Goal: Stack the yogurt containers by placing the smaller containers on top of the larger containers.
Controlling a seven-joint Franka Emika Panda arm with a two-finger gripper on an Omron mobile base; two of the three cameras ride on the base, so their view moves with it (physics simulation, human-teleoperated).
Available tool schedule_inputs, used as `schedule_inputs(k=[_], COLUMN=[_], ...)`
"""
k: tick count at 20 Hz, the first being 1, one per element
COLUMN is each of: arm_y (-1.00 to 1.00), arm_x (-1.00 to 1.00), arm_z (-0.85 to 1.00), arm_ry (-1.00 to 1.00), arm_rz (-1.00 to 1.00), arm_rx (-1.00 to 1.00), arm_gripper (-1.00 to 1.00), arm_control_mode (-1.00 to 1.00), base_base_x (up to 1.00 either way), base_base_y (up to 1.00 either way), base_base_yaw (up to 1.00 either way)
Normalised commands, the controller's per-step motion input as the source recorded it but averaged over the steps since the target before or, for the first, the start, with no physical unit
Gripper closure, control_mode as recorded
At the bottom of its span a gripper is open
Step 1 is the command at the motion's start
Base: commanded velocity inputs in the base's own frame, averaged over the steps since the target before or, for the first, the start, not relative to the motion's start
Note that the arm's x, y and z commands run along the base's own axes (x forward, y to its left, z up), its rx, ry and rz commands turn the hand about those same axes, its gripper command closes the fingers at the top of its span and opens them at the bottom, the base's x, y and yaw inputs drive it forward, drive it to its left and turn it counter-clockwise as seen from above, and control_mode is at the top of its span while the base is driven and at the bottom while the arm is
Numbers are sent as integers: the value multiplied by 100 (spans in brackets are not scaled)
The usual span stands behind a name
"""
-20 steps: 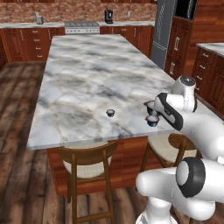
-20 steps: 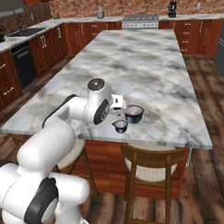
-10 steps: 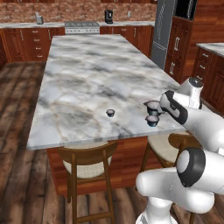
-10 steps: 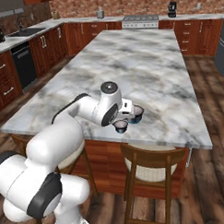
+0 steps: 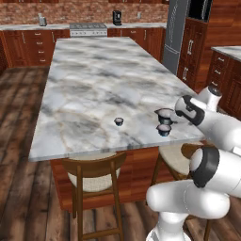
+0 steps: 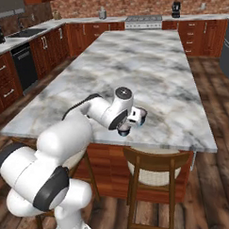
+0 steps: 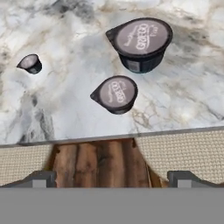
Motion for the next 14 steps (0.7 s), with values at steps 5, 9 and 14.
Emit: schedule_inputs(k=[5,9,14], arm_y=[0,0,0], arm_x=[26,25,3], arm_z=[-31,-31,-5], arm_ry=[2,0,0], arm_rz=[-10,-9,-3], arm_rx=[10,9,3], arm_gripper=[-100,-100,-100], arm_control_mode=[-100,-100,-100], base_base_x=[0,0,0], base_base_y=[0,0,0], base_base_yaw=[0,0,0])
